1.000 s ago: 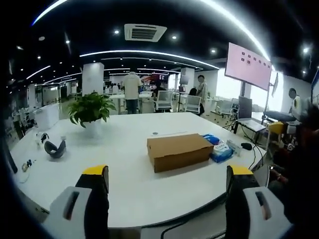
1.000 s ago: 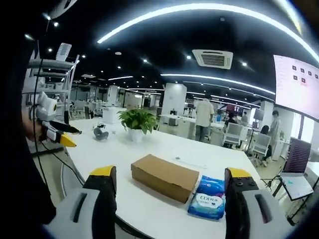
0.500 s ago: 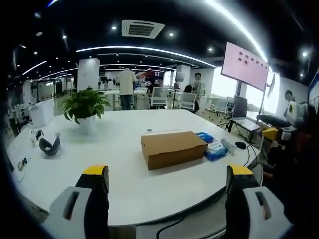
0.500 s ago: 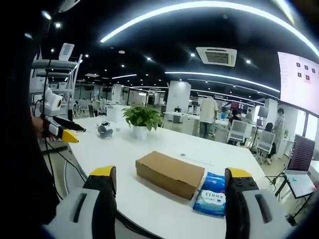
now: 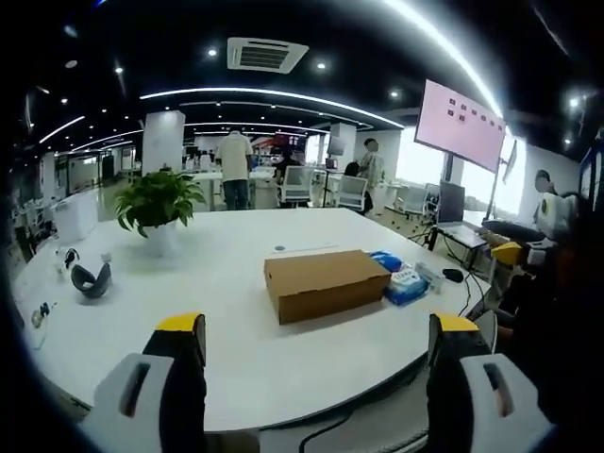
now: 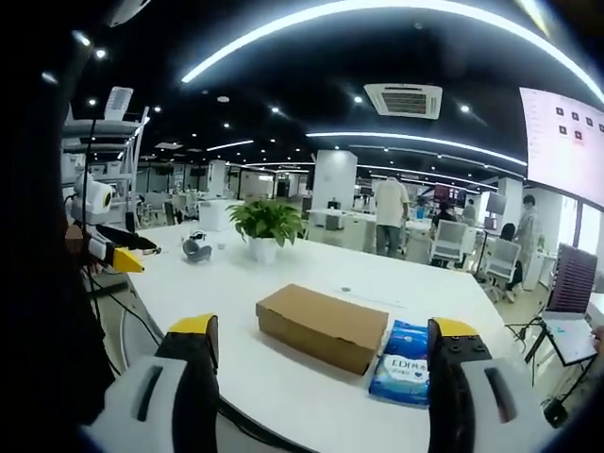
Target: Operate the shoe box by opening the lid, removing the specified soft item, and placing it in the target area until the item is outside and the box remains undamaged.
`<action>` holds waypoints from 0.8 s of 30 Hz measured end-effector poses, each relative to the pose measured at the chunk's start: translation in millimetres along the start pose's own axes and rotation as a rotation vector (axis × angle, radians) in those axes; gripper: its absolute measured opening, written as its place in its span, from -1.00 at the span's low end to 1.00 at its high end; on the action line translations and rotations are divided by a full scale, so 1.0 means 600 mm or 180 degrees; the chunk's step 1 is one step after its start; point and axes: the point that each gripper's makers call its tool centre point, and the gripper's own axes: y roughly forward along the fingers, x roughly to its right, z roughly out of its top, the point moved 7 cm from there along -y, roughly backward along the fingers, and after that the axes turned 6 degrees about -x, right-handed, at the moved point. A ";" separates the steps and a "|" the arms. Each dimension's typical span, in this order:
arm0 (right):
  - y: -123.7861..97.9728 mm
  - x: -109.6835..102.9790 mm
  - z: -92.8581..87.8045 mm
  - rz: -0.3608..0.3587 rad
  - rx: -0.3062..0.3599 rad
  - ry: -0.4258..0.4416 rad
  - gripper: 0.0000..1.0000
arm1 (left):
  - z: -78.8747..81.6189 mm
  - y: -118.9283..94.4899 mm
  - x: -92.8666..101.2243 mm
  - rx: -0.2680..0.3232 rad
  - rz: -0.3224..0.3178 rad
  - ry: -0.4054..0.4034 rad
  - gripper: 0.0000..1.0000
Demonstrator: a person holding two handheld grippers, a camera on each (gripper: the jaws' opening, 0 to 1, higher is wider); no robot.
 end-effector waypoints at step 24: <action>-0.033 0.036 -0.014 -0.0342 -0.0023 -0.0014 0.86 | -0.010 -0.003 0.000 -0.0390 -0.0138 -0.0029 0.99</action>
